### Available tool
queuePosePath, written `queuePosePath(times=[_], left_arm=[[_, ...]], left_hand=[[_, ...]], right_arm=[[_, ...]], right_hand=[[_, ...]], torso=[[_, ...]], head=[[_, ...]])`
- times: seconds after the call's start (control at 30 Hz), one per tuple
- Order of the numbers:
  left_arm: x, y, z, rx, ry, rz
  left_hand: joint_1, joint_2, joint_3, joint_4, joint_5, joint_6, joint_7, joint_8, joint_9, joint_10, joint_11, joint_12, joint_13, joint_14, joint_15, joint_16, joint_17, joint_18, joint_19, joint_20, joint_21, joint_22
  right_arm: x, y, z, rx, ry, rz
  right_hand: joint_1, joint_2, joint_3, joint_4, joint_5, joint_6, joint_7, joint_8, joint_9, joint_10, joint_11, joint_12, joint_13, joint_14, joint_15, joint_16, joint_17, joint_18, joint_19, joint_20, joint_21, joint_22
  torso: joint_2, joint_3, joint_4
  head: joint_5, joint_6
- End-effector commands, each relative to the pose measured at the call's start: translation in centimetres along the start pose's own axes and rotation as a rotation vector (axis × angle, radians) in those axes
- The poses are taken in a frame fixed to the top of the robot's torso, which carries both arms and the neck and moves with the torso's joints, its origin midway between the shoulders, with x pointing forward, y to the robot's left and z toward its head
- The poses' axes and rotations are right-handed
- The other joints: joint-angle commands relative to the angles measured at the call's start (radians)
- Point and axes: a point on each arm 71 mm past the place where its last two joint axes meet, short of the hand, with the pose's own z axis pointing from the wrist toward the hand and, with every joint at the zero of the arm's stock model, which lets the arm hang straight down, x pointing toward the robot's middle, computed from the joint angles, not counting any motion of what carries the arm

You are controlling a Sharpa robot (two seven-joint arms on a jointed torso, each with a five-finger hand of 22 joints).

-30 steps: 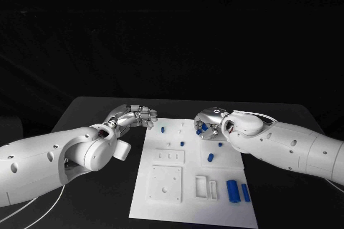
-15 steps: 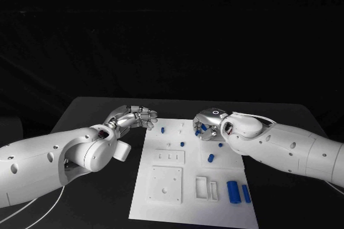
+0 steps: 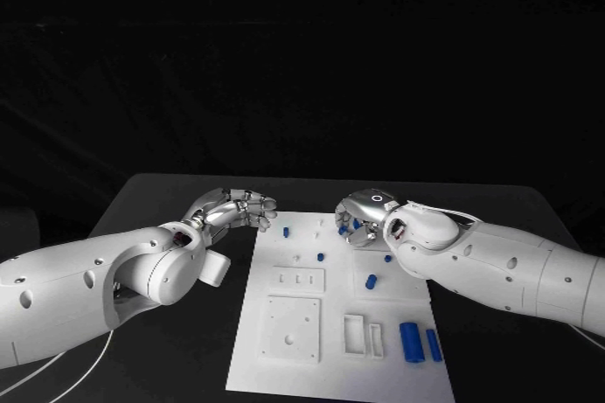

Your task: Assemble the parts on the task board

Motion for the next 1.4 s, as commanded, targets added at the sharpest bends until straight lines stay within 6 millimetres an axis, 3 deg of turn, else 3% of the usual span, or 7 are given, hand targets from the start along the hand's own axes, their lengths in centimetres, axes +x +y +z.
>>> queuePosePath(times=[0.03, 0.17, 0.63, 0.8, 0.93, 1.4], left_arm=[[0.4, -0.2, 0.2, 0.011, 0.019, -0.001], [0.5, -0.3, 0.2, 0.012, 0.020, -0.001], [1.0, -0.5, 0.5, 0.018, 0.033, -0.002], [1.2, -0.6, 0.6, 0.018, 0.041, -0.004], [1.3, -0.6, 0.6, 0.019, 0.044, -0.004], [1.4, -0.7, 0.7, 0.021, 0.049, -0.001]], left_hand=[[-0.006, 0.000, 0.002, -0.001, -0.004, 0.002, 0.006, -0.004, 0.002, 0.000, 0.003, -0.006, 0.002, -0.008, 0.001, 0.002, -0.001, 0.010, -0.004, 0.000, 0.006, 0.021], [-0.006, -0.001, 0.003, -0.001, -0.005, 0.002, 0.006, -0.004, 0.002, 0.000, 0.003, -0.006, 0.002, -0.008, 0.001, 0.002, -0.001, 0.010, -0.004, 0.000, 0.006, 0.020], [-0.005, -0.001, 0.004, -0.002, -0.005, 0.002, 0.006, -0.005, 0.003, 0.001, 0.002, -0.007, 0.004, -0.009, 0.001, 0.002, -0.001, 0.010, -0.005, 0.000, 0.006, 0.020], [-0.005, -0.001, 0.004, -0.002, -0.005, 0.002, 0.006, -0.005, 0.004, 0.001, 0.002, -0.007, 0.004, -0.009, 0.001, 0.002, -0.002, 0.010, -0.005, 0.000, 0.007, 0.020], [-0.004, -0.001, 0.004, -0.003, -0.005, 0.002, 0.006, -0.005, 0.004, 0.001, 0.002, -0.008, 0.004, -0.009, 0.001, 0.002, -0.002, 0.010, -0.005, 0.000, 0.007, 0.020], [-0.004, -0.001, 0.005, -0.003, -0.005, 0.002, 0.006, -0.006, 0.005, 0.001, 0.002, -0.008, 0.006, -0.009, 0.001, 0.003, -0.002, 0.010, -0.005, 0.000, 0.007, 0.020]], right_arm=[[-0.9, 0.4, 0.5, 0.030, -0.070, -0.027], [-1.0, 1.0, 1.1, 0.033, -0.078, -0.036], [-1.2, 3.0, 3.2, 0.027, -0.111, -0.045], [-1.2, 3.0, 3.6, 0.047, -0.114, -0.054], [-1.2, 2.9, 3.7, 0.052, -0.111, -0.057], [-0.9, 3.1, 4.1, 0.053, -0.089, -0.063]], right_hand=[[0.003, -0.001, 0.008, 0.002, 0.000, 0.008, -0.002, 0.005, 0.003, 0.027, -0.004, 0.001, 0.003, -0.014, -0.019, 0.004, -0.001, 0.030, 0.000, -0.010, 0.005, 0.021], [0.003, -0.003, 0.010, 0.002, 0.000, 0.008, -0.003, 0.006, 0.004, 0.027, -0.004, 0.000, 0.004, -0.014, -0.019, 0.005, -0.002, 0.030, 0.000, -0.010, 0.006, 0.021], [0.003, -0.006, 0.013, 0.003, 0.000, 0.008, -0.003, 0.005, 0.005, 0.027, -0.004, -0.002, 0.005, -0.015, -0.019, 0.006, -0.003, 0.030, 0.000, -0.010, 0.006, 0.021], [0.004, -0.006, 0.014, 0.003, 0.000, 0.008, -0.003, 0.005, 0.006, 0.026, -0.004, -0.002, 0.005, -0.015, -0.019, 0.006, -0.003, 0.030, -0.001, -0.010, 0.007, 0.021], [0.004, -0.007, 0.015, 0.003, 0.000, 0.008, -0.003, 0.005, 0.006, 0.027, -0.004, -0.003, 0.005, -0.015, -0.018, 0.006, -0.003, 0.030, -0.001, -0.010, 0.007, 0.021], [0.004, -0.009, 0.017, 0.002, 0.000, 0.008, -0.003, 0.005, 0.007, 0.026, -0.004, -0.004, 0.006, -0.016, -0.018, 0.007, -0.004, 0.030, -0.002, -0.010, 0.007, 0.021]], torso=[[0.001, -0.0009, 0.0005], [0.002, -0.0012, 0.0031], [0.005, -0.0026, 0.0032], [0.005, -0.0018, 0.0038], [0.005, -0.0032, 0.0033], [0.005, -0.0003, 0.0012]], head=[[-0.003, 0.006], [-0.004, 0.010], [-0.004, 0.012], [-0.006, 0.009], [-0.005, 0.010], [-0.004, 0.007]])
